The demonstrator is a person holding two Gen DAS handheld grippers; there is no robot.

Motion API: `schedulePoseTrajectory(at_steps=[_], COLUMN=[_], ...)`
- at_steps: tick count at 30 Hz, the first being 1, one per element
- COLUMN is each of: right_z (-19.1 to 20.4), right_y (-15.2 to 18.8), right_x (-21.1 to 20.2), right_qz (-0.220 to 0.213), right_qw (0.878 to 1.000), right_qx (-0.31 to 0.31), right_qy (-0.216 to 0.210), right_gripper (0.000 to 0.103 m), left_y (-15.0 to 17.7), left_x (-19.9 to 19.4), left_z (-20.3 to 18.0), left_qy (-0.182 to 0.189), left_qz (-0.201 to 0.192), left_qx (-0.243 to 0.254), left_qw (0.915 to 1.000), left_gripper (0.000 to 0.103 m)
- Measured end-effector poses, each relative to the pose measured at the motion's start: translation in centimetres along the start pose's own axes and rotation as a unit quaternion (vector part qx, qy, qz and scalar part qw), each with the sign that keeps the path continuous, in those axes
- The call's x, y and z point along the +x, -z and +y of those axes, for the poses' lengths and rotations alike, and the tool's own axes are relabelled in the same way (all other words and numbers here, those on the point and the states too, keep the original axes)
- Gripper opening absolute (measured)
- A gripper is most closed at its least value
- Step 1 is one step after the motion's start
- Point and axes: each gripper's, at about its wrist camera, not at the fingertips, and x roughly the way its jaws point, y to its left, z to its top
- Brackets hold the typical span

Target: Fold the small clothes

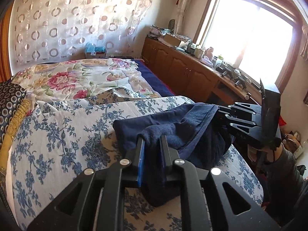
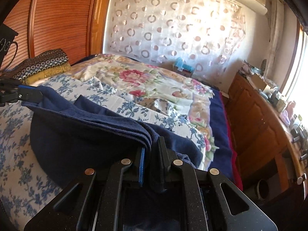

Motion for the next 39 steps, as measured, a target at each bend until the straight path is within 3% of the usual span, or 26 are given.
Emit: schedulePoseTrajectory(at_steps=[1, 6, 11, 12, 14, 16, 19, 21, 24, 28, 34, 39], right_z=[-0.1, -0.8, -1.8, -1.8, -2.7, -4.0, -5.8, -7.0, -7.4, -6.9, -7.1, -8.0], right_y=[-0.1, -0.6, -1.9, -2.2, -3.1, -3.8, -4.7, -4.8, -4.1, -2.2, 1.4, 3.0], right_x=[0.3, 1.9, 2.6, 2.7, 3.1, 3.2, 2.7, 1.9, 0.6, 0.0, 2.3, 4.0], right_qz=[0.001, 0.009, 0.011, 0.012, 0.016, 0.018, 0.01, 0.005, 0.001, 0.019, 0.066, 0.078], right_qw=[1.0, 1.0, 1.0, 1.0, 0.999, 0.997, 0.995, 0.993, 0.993, 0.994, 0.989, 0.984], right_qx=[0.001, 0.009, 0.022, 0.024, 0.04, 0.07, 0.087, 0.103, 0.11, 0.109, 0.131, 0.157], right_qy=[-0.002, -0.008, -0.014, -0.013, -0.002, -0.004, 0.051, 0.05, 0.037, 0.011, -0.002, -0.022], right_gripper=[0.01, 0.01, 0.011, 0.015, 0.034, 0.036, 0.037, 0.037, 0.038, 0.058, 0.066, 0.073], left_y=[-0.1, -0.9, -0.7, -0.5, -0.3, -0.1, -0.2, -0.4, -0.8, -1.0, -1.3, -1.4], left_x=[-0.1, -1.4, -0.5, 0.0, 0.8, 1.9, 3.1, 4.0, 5.5, 7.4, 9.4, 10.2], left_z=[0.1, 0.7, 1.3, 1.4, 1.5, 1.4, 1.4, 1.5, 1.9, 2.5, 3.4, 4.2], left_qy=[-0.004, -0.019, -0.033, -0.032, -0.028, -0.032, -0.035, -0.042, -0.058, -0.069, -0.057, -0.038], left_qz=[-0.003, -0.03, -0.017, -0.009, 0.003, 0.016, 0.032, 0.041, 0.052, 0.066, 0.084, 0.092], left_qx=[0.003, 0.014, 0.019, 0.015, 0.015, 0.021, 0.027, 0.032, 0.038, 0.044, 0.034, 0.016], left_qw=[1.0, 0.9993, 0.9992, 0.9993, 0.9995, 0.9991, 0.9985, 0.9978, 0.9962, 0.9945, 0.9942, 0.9949], left_gripper=[0.024, 0.035, 0.035, 0.035, 0.035, 0.035, 0.035, 0.035, 0.035, 0.035, 0.037, 0.043])
